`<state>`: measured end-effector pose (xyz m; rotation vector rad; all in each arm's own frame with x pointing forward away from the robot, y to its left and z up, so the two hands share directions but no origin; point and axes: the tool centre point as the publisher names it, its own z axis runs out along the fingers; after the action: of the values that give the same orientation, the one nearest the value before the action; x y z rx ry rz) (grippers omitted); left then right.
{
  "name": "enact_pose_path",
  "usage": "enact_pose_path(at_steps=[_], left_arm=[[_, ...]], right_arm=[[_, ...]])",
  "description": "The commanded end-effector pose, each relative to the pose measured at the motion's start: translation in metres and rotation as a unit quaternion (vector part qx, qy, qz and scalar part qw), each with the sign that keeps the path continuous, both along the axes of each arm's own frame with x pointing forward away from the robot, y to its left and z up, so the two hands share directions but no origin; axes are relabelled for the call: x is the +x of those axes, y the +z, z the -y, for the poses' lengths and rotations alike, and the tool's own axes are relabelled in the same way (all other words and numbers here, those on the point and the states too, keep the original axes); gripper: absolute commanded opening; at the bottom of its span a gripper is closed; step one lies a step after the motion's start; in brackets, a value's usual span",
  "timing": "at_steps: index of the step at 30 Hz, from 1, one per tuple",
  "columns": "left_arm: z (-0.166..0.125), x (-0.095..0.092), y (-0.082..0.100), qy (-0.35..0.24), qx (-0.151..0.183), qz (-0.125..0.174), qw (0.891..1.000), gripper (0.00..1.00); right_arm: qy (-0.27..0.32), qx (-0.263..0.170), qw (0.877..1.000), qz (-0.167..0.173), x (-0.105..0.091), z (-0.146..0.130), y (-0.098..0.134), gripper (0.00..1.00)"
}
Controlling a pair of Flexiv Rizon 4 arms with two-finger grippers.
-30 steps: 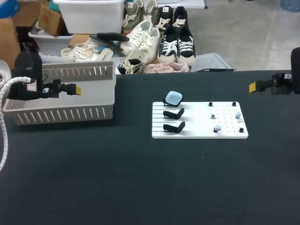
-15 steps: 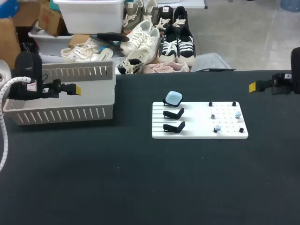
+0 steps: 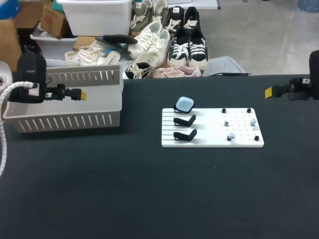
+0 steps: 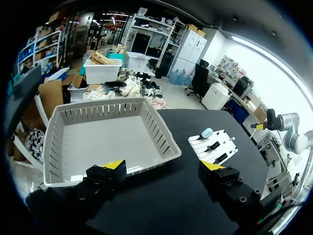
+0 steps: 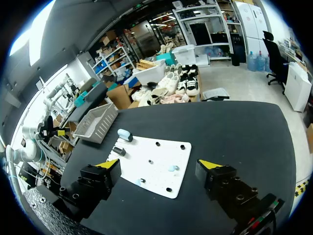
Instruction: Pick up each earbud case from the left stands, insert the matching earbuds, close the lid, and place the case in the box.
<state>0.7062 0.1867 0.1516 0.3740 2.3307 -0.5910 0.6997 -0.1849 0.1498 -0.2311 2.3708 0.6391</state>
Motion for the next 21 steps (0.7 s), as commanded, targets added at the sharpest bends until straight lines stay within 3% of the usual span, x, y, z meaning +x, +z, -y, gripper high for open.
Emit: enact_pose_path(at_steps=[1,6,13,21], left_arm=[[-0.007,0.031,0.000,-0.064,0.025,0.010,0.998,1.00],[-0.009,0.042,0.008,-0.143,0.050,0.078,0.985,1.00],[0.011,0.038,0.018,-0.256,0.075,0.163,0.950,1.00],[0.038,0.037,0.016,-0.353,0.076,0.214,0.908,1.00]], right_arm=[[0.002,0.001,1.000,0.000,0.001,0.001,0.000,1.00],[0.002,0.001,1.000,0.000,0.001,0.001,0.000,1.00],[0.002,0.001,1.000,0.000,0.001,0.001,0.000,1.00],[0.002,0.001,1.000,0.000,0.001,0.001,0.000,1.00]])
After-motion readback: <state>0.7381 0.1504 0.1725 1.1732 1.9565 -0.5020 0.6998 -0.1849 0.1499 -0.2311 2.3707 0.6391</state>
